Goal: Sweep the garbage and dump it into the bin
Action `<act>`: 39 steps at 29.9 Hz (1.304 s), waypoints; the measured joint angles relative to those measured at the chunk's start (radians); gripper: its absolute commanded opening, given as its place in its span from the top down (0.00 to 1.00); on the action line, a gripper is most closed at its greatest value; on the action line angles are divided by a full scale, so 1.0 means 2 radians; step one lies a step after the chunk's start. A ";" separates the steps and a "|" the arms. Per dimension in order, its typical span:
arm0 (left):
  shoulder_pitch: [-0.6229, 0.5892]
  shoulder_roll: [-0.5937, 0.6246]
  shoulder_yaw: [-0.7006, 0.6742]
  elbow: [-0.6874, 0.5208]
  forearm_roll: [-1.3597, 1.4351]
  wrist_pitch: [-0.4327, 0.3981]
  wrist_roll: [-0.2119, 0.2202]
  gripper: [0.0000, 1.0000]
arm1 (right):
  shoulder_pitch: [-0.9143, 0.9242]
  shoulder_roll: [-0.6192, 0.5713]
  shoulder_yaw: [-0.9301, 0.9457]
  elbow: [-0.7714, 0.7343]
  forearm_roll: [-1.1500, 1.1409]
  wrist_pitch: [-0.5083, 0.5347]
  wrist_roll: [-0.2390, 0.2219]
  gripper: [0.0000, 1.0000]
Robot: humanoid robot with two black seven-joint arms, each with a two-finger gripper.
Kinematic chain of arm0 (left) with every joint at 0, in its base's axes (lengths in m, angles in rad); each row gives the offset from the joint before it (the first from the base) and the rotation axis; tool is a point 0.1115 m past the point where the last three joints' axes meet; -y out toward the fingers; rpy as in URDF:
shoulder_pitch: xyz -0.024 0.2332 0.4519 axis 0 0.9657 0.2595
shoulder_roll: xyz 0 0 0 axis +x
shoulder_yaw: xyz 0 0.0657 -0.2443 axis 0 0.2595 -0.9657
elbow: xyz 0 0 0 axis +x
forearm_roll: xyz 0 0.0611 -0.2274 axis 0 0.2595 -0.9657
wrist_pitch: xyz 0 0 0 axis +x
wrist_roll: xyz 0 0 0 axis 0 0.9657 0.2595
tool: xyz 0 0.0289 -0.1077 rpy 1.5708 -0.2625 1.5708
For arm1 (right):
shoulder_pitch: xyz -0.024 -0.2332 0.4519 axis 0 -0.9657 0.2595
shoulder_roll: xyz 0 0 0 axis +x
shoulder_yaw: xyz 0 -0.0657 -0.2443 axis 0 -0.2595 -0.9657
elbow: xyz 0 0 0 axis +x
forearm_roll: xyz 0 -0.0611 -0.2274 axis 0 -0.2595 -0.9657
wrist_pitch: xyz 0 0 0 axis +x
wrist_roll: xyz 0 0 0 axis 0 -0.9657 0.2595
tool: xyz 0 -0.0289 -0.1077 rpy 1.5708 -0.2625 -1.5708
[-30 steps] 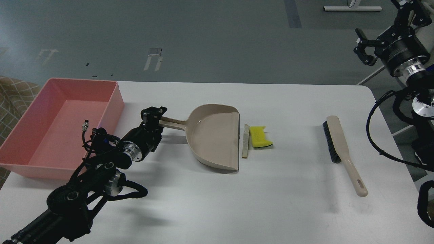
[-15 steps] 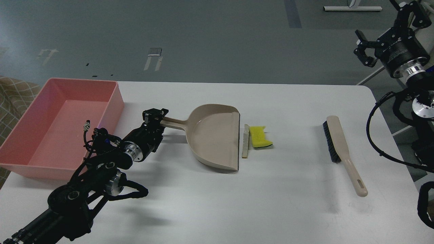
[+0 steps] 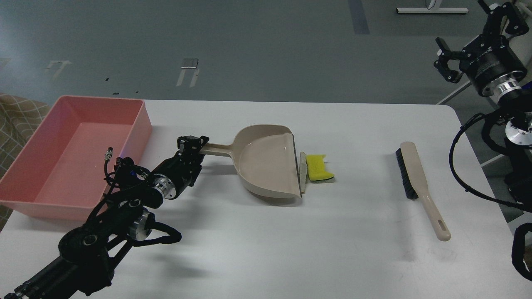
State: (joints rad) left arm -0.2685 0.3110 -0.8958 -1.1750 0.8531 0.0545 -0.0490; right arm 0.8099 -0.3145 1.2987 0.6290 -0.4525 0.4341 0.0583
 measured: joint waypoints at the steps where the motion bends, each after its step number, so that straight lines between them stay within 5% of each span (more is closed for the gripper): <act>1: 0.000 0.000 0.000 0.000 0.000 0.000 0.000 0.78 | 0.000 0.000 0.000 0.000 0.000 0.000 0.000 0.00; 24: -0.007 0.022 -0.001 -0.024 0.003 -0.015 -0.008 0.79 | -0.011 -0.006 0.006 0.007 0.000 0.000 0.001 0.00; 39: -0.011 0.095 0.007 -0.027 0.038 -0.038 -0.062 0.81 | -0.042 -0.095 -0.046 0.068 -0.005 0.003 -0.007 0.00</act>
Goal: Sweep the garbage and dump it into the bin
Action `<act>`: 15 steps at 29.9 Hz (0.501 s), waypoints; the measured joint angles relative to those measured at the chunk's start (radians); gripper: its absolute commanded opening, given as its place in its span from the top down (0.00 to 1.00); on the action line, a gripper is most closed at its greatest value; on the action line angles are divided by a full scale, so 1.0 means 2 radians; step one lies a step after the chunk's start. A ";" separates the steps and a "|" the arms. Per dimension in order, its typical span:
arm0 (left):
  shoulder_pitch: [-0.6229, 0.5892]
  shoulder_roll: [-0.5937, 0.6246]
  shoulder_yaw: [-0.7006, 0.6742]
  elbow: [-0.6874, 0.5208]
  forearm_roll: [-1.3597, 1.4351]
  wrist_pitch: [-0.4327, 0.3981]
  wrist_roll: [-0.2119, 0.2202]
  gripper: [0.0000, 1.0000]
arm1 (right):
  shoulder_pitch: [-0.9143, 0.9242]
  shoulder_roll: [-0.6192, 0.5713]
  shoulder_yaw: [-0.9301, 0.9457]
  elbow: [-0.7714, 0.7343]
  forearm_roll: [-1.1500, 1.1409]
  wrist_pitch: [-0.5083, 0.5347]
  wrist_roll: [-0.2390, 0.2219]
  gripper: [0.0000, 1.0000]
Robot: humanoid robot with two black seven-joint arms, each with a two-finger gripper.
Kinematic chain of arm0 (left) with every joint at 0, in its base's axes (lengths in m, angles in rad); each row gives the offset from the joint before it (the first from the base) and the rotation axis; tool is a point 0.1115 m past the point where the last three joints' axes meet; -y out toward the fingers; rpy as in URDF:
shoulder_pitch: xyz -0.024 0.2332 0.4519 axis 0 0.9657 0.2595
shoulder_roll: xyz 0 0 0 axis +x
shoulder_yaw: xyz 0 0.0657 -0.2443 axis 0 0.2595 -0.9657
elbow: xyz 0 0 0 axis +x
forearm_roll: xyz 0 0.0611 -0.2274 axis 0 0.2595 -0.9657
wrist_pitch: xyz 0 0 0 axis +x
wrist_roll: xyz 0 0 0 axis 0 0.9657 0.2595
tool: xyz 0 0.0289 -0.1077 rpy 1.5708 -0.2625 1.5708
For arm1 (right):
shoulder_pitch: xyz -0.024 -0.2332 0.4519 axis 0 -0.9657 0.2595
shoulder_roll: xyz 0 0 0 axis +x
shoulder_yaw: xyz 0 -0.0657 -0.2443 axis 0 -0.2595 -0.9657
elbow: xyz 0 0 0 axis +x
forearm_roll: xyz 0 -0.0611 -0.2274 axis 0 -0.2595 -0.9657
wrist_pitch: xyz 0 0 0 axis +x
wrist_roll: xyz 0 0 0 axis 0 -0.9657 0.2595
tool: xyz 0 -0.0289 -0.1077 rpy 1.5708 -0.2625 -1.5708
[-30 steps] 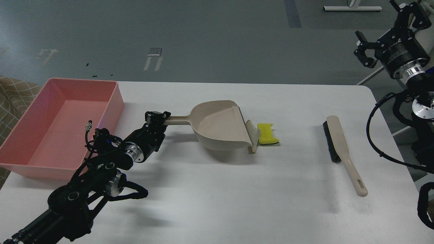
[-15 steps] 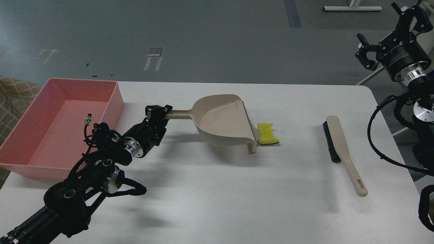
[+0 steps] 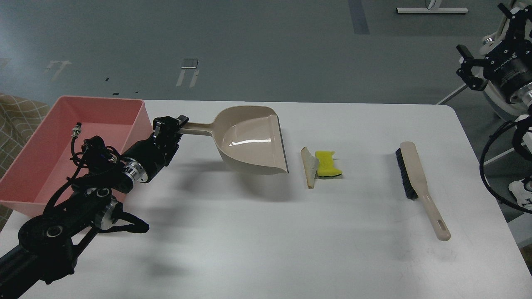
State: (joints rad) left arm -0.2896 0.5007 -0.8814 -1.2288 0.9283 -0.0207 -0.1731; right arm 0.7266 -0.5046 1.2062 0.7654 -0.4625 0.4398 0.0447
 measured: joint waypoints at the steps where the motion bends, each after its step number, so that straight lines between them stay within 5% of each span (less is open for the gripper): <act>1: 0.001 0.001 0.001 0.000 0.008 0.000 -0.003 0.81 | 0.002 -0.010 -0.009 0.002 0.000 0.000 0.000 0.00; 8: 0.006 0.001 0.004 -0.002 0.074 0.000 -0.032 0.81 | 0.012 -0.105 -0.085 0.052 -0.025 0.000 0.003 0.00; 15: 0.008 0.002 0.023 -0.004 0.089 0.001 -0.059 0.83 | 0.022 -0.161 -0.101 0.090 -0.177 0.003 0.007 0.00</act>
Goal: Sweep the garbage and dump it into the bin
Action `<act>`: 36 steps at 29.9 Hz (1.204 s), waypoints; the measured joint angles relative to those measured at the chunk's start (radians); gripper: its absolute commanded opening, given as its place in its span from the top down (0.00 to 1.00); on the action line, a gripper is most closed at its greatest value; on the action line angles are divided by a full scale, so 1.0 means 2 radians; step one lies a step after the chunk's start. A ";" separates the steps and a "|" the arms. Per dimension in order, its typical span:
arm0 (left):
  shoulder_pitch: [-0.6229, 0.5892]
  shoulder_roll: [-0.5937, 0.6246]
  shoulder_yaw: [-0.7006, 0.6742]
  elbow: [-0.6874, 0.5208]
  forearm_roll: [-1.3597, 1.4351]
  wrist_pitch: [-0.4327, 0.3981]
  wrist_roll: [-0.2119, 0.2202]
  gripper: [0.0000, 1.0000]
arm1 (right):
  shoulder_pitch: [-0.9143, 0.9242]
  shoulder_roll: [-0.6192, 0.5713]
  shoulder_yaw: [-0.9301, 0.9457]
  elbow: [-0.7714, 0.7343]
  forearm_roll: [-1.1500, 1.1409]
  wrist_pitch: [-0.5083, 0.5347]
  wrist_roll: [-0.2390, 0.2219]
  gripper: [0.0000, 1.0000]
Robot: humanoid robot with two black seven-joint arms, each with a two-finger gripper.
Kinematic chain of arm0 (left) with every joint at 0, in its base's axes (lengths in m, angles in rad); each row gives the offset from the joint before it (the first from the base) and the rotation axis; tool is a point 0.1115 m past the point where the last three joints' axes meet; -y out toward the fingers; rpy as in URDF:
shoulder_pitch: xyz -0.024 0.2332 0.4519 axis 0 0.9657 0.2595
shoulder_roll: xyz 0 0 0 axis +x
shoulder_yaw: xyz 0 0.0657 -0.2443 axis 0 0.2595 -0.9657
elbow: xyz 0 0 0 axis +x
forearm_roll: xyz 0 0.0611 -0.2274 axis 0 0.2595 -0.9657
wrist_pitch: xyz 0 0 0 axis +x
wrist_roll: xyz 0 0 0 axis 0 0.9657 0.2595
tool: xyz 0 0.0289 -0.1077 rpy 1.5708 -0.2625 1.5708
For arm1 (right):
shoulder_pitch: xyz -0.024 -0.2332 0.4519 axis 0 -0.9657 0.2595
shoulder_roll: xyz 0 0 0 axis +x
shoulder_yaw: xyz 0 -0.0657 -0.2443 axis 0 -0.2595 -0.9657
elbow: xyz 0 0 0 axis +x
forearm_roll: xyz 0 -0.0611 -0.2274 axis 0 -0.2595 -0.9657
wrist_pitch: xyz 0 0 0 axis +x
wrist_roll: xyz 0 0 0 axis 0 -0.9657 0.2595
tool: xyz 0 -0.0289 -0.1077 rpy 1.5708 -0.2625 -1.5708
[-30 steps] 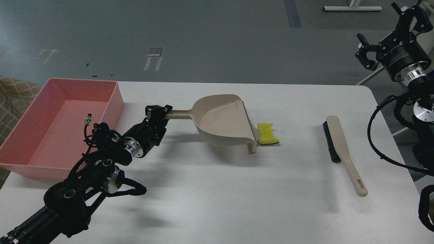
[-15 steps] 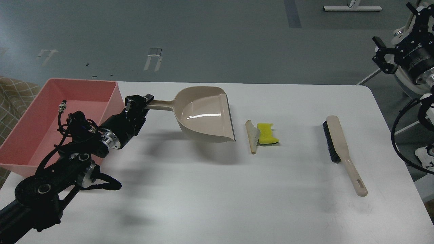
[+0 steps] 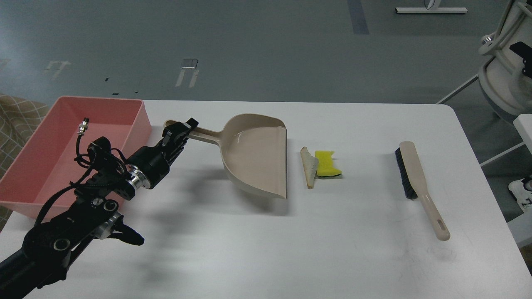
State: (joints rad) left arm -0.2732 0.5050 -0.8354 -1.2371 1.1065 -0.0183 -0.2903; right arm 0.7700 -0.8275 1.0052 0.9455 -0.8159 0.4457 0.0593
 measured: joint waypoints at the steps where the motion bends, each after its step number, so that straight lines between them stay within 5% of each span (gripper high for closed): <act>1: 0.000 0.001 0.004 -0.001 0.002 0.001 -0.002 0.82 | 0.000 -0.002 -0.003 0.005 -0.022 0.004 0.001 0.00; 10: 0.004 0.010 0.016 -0.007 0.050 0.004 -0.005 0.82 | -0.003 -0.013 -0.030 0.079 -0.179 0.021 0.004 0.00; 13: 0.006 0.008 0.016 -0.007 0.051 0.004 -0.005 0.82 | -0.002 -0.049 -0.049 0.107 -0.243 0.021 0.023 0.00; 17: 0.007 0.004 0.016 -0.007 0.051 0.004 -0.006 0.85 | -0.002 -0.054 -0.070 0.115 -0.264 0.022 0.049 0.00; 26: 0.009 0.001 0.016 -0.005 0.053 0.012 -0.001 0.86 | -0.009 -0.042 -0.115 0.124 -0.264 0.022 0.049 0.05; 29: 0.011 0.001 0.016 -0.005 0.054 0.014 0.000 0.86 | -0.034 -0.035 -0.116 0.139 -0.263 0.022 0.025 0.05; 33: 0.011 0.001 0.017 -0.005 0.053 0.015 0.002 0.86 | -0.062 -0.038 -0.116 0.166 -0.264 0.022 -0.078 0.05; 36: 0.012 0.000 0.017 -0.005 0.052 0.016 0.004 0.86 | -0.088 -0.050 -0.118 0.197 -0.264 0.022 -0.107 0.05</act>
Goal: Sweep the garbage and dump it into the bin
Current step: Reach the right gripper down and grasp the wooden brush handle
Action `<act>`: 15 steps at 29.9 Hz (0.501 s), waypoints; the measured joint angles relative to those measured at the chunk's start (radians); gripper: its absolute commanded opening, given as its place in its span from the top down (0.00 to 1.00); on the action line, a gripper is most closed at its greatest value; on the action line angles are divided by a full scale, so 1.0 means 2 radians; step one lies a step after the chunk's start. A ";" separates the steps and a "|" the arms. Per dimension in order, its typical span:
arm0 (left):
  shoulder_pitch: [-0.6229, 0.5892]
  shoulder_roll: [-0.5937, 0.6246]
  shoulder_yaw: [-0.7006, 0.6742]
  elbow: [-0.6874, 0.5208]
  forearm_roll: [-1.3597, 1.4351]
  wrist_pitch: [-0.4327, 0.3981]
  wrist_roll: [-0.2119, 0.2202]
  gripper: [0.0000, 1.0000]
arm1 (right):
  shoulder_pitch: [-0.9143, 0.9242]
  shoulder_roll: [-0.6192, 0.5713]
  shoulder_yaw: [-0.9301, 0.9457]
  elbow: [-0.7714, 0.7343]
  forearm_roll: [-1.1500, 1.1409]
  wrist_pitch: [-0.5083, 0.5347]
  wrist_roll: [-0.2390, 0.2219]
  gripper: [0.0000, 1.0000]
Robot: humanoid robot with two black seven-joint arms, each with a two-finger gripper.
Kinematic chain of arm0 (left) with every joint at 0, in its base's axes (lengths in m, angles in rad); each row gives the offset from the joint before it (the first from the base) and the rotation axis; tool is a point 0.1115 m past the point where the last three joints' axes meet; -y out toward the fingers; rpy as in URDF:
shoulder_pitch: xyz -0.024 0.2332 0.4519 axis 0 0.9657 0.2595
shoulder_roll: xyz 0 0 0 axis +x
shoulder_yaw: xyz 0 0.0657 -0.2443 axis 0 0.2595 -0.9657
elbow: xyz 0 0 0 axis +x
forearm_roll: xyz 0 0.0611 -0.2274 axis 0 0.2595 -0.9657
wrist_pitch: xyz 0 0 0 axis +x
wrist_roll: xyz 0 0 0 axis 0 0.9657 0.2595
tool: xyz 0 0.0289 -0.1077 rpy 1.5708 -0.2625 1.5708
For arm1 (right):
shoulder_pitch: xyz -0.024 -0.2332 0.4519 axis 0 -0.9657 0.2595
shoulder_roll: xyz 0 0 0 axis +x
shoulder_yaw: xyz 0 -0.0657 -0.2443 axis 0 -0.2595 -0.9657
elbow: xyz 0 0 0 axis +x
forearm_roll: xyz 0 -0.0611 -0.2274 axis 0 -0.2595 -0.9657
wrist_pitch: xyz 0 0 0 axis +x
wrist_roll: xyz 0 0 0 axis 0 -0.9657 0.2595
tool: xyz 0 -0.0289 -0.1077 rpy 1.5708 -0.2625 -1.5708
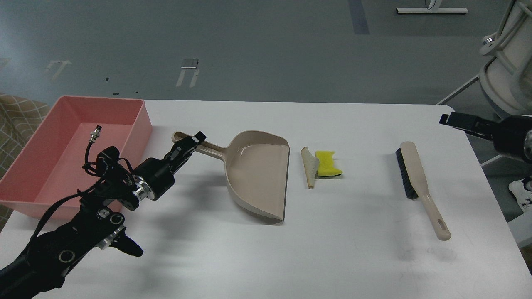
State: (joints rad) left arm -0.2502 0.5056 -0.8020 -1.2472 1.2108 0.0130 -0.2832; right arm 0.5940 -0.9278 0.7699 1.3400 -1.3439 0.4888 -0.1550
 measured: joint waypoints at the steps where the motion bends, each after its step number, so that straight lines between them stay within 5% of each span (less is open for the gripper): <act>1: 0.000 -0.001 0.000 0.000 0.000 0.000 0.000 0.86 | -0.010 -0.005 0.000 0.014 0.000 0.000 -0.002 0.05; 15: -0.005 -0.020 -0.001 0.006 -0.007 0.015 0.021 0.86 | -0.054 -0.056 0.000 0.107 0.000 0.000 -0.009 0.14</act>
State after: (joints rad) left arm -0.2604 0.4659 -0.8044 -1.2355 1.1976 0.0429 -0.2409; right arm 0.4864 -1.0391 0.7692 1.5533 -1.3434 0.4888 -0.1729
